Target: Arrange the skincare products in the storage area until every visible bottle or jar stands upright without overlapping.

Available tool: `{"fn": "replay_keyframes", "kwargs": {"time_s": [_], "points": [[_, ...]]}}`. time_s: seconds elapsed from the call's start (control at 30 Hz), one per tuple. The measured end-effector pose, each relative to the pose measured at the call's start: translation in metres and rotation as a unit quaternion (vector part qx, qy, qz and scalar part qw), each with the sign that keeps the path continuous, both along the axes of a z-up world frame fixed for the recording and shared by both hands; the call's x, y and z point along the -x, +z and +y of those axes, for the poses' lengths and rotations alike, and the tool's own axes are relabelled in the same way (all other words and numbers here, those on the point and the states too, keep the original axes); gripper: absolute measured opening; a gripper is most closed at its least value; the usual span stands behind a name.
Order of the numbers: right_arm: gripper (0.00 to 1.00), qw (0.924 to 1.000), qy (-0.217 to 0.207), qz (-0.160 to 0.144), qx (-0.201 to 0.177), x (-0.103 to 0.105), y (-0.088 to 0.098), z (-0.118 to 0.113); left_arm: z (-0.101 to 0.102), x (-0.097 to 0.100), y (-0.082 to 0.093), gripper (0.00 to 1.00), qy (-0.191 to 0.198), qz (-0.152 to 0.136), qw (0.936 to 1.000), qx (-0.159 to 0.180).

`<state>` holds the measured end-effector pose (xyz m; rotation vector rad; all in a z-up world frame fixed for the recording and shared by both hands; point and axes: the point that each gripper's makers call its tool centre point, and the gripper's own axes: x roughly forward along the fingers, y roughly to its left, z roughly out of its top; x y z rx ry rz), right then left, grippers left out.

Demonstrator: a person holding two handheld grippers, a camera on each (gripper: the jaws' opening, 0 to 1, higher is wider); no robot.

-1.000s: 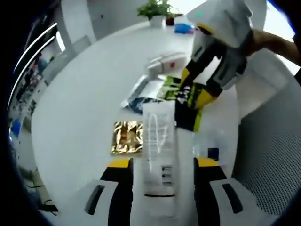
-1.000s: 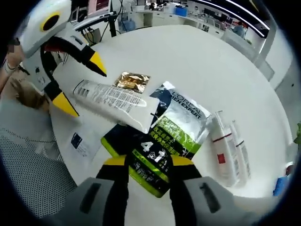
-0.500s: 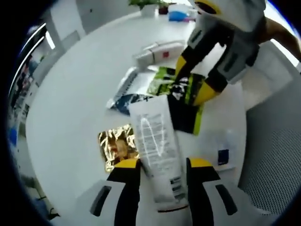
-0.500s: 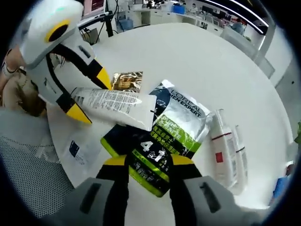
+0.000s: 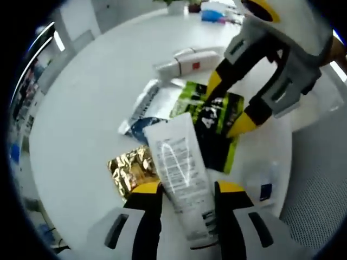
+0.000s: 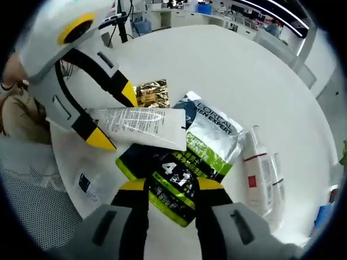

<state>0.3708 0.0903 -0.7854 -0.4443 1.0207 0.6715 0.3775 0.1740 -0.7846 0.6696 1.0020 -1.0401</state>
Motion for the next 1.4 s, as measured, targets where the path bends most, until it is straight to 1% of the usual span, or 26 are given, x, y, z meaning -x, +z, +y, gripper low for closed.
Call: {"fn": "replay_keyframes", "kwargs": {"time_s": [0.17, 0.33, 0.37, 0.43, 0.53, 0.63, 0.73, 0.8, 0.83, 0.9, 1.0, 1.07, 1.17, 1.23, 1.33, 1.4], "points": [[0.33, 1.0000, -0.002, -0.004, -0.004, -0.007, 0.000, 0.005, 0.000, -0.004, 0.000, 0.33, 0.025, -0.004, 0.9996, 0.014], [0.32, 1.0000, 0.000, -0.002, -0.003, -0.014, 0.000, 0.009, 0.000, -0.005, 0.001, 0.31, 0.032, -0.008, 0.9992, 0.021], [0.31, 1.0000, -0.001, -0.001, -0.003, -0.016, 0.000, 0.009, 0.000, -0.006, 0.001, 0.31, 0.033, -0.013, 0.9991, 0.024], [0.31, 0.9998, -0.011, -0.007, -0.012, -0.022, 0.000, 0.010, 0.001, -0.007, 0.001, 0.29, 0.041, -0.013, 0.9987, 0.029], [0.31, 0.9997, -0.013, -0.015, -0.017, -0.026, 0.001, 0.013, 0.003, -0.011, 0.003, 0.28, 0.034, -0.039, 0.9982, 0.030], [0.30, 0.9993, -0.019, -0.022, -0.024, -0.030, 0.001, 0.015, 0.005, -0.012, 0.004, 0.25, 0.039, -0.046, 0.9975, 0.037], [0.30, 0.9988, -0.024, -0.030, -0.031, -0.036, 0.001, 0.016, 0.006, -0.014, 0.007, 0.24, 0.062, -0.044, 0.9954, 0.059], [0.30, 0.9983, -0.030, -0.035, -0.036, -0.039, 0.001, 0.016, 0.009, -0.015, 0.009, 0.23, 0.077, -0.048, 0.9932, 0.072], [0.29, 0.9983, -0.030, -0.035, -0.037, -0.039, 0.001, 0.016, 0.010, -0.015, 0.011, 0.23, 0.079, -0.051, 0.9929, 0.073], [0.28, 0.9983, -0.031, -0.032, -0.038, -0.040, 0.001, 0.015, 0.013, -0.016, 0.013, 0.23, 0.082, -0.065, 0.9919, 0.072], [0.27, 0.9978, -0.036, -0.031, -0.046, -0.044, 0.002, 0.014, 0.016, -0.016, 0.016, 0.22, 0.096, -0.069, 0.9894, 0.083], [0.26, 0.9976, -0.040, -0.030, -0.049, -0.047, 0.002, 0.014, 0.017, -0.016, 0.021, 0.22, 0.107, -0.072, 0.9871, 0.094], [0.26, 0.9974, -0.042, -0.031, -0.050, -0.049, 0.002, 0.015, 0.020, -0.017, 0.029, 0.22, 0.115, -0.087, 0.9843, 0.102], [0.26, 0.9975, -0.040, -0.032, -0.050, -0.049, 0.002, 0.016, 0.022, -0.018, 0.036, 0.22, 0.128, -0.095, 0.9805, 0.115], [0.25, 0.9970, -0.043, -0.034, -0.055, -0.049, 0.002, 0.015, 0.026, -0.017, 0.043, 0.22, 0.137, -0.098, 0.9776, 0.126], [0.25, 0.9967, -0.046, -0.034, -0.058, -0.049, 0.002, 0.014, 0.029, -0.016, 0.049, 0.22, 0.138, -0.117, 0.9746, 0.132]]}}
